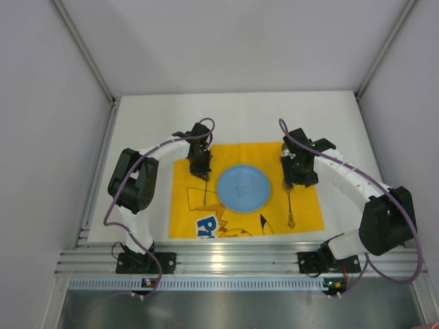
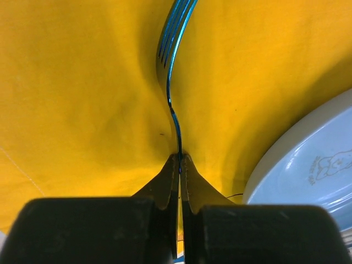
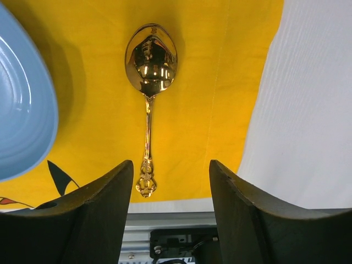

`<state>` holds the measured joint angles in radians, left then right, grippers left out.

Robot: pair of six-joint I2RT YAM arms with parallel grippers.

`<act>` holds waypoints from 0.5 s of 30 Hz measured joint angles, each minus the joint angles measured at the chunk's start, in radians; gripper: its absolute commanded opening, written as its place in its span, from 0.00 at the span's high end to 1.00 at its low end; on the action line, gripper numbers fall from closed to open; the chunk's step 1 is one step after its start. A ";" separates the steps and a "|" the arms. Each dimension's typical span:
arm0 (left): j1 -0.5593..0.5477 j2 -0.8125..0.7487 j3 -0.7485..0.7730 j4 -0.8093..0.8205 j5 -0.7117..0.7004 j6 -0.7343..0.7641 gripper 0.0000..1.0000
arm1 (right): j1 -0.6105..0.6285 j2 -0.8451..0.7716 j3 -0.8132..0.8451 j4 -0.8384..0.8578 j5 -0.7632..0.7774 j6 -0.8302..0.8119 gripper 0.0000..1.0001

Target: Set the dinner table for one person

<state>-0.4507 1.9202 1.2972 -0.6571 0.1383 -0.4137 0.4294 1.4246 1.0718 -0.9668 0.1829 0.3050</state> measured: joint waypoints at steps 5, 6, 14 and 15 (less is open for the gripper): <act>-0.003 -0.014 0.003 -0.033 -0.056 -0.003 1.00 | 0.000 0.000 0.000 0.000 0.000 -0.008 0.43; -0.002 -0.021 0.003 -0.045 -0.069 -0.003 1.00 | 0.000 0.000 0.000 0.000 0.000 -0.009 0.43; -0.007 -0.191 -0.072 -0.104 -0.127 -0.060 1.00 | 0.000 0.000 0.026 -0.003 -0.030 -0.013 0.41; -0.011 -0.224 -0.102 -0.104 -0.130 -0.074 1.00 | 0.000 0.000 0.031 -0.003 -0.035 -0.013 0.41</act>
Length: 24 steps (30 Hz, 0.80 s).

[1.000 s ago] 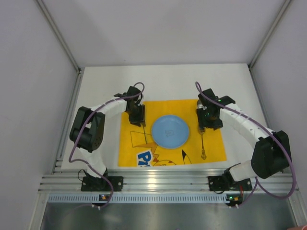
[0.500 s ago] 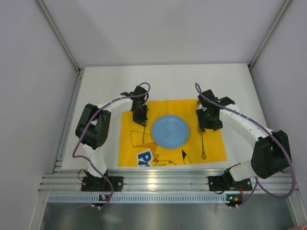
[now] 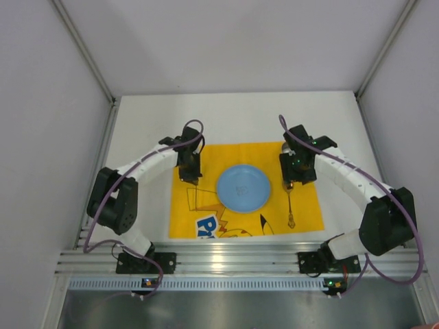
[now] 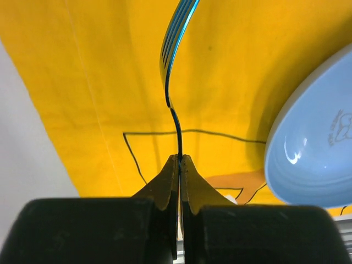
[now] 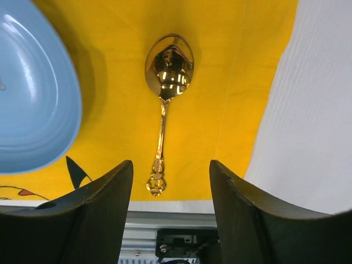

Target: Set the dinner table for one person

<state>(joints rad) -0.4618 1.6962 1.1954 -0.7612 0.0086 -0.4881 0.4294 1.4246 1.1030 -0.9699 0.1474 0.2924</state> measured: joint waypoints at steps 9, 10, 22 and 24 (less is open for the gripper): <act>-0.052 -0.053 -0.173 0.007 0.008 -0.063 0.51 | 0.000 0.000 0.017 0.015 -0.061 0.008 0.37; -0.052 -0.050 -0.173 0.011 0.009 -0.063 0.43 | 0.000 0.000 0.017 0.019 -0.068 0.008 0.36; -0.082 -0.189 -0.086 -0.003 -0.036 -0.090 0.16 | 0.001 -0.286 -0.053 0.121 -0.189 0.018 0.00; -0.091 -0.297 -0.089 0.013 -0.035 -0.089 0.15 | 0.001 -0.463 -0.072 0.177 -0.197 0.035 0.00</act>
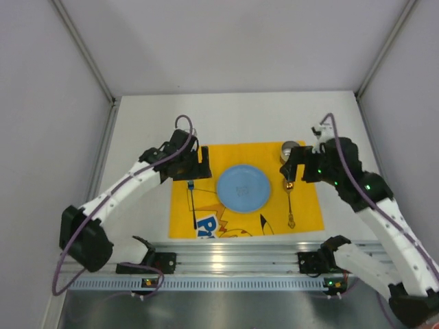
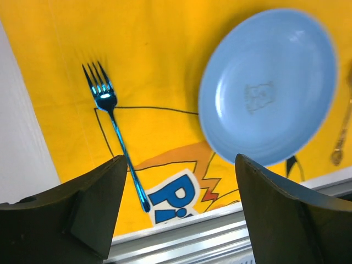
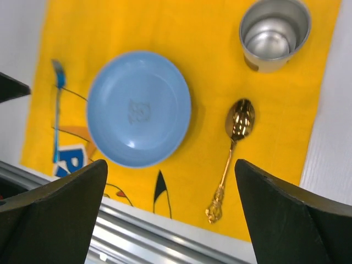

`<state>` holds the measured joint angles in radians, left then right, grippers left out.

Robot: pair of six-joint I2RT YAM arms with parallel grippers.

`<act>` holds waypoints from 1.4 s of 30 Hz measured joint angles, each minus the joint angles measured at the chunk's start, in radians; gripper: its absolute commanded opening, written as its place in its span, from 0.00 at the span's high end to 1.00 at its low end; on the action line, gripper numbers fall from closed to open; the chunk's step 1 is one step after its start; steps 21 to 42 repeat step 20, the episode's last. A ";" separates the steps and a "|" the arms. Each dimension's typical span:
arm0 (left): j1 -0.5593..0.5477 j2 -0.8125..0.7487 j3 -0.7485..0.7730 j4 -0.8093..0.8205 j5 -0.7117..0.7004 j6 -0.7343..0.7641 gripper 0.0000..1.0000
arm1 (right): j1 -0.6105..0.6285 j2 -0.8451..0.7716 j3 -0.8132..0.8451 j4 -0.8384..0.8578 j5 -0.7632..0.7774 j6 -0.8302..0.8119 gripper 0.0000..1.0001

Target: Set the dinner table for one person

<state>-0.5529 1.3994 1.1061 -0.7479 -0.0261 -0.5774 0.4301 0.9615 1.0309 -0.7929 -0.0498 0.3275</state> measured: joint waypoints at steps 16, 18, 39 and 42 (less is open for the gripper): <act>-0.031 -0.784 -0.521 0.312 -0.337 0.208 0.03 | 0.000 -0.687 -0.171 -0.180 0.002 0.348 0.00; -0.031 -0.799 -0.557 0.383 -0.359 0.261 0.02 | 0.000 -0.684 -0.162 -0.192 -0.001 0.360 0.00; -0.031 -0.777 -0.575 0.438 -0.373 0.304 0.01 | 0.000 -0.681 -0.157 -0.212 0.000 0.375 0.00; -0.031 -0.777 -0.575 0.438 -0.373 0.304 0.01 | 0.000 -0.681 -0.157 -0.212 0.000 0.375 0.00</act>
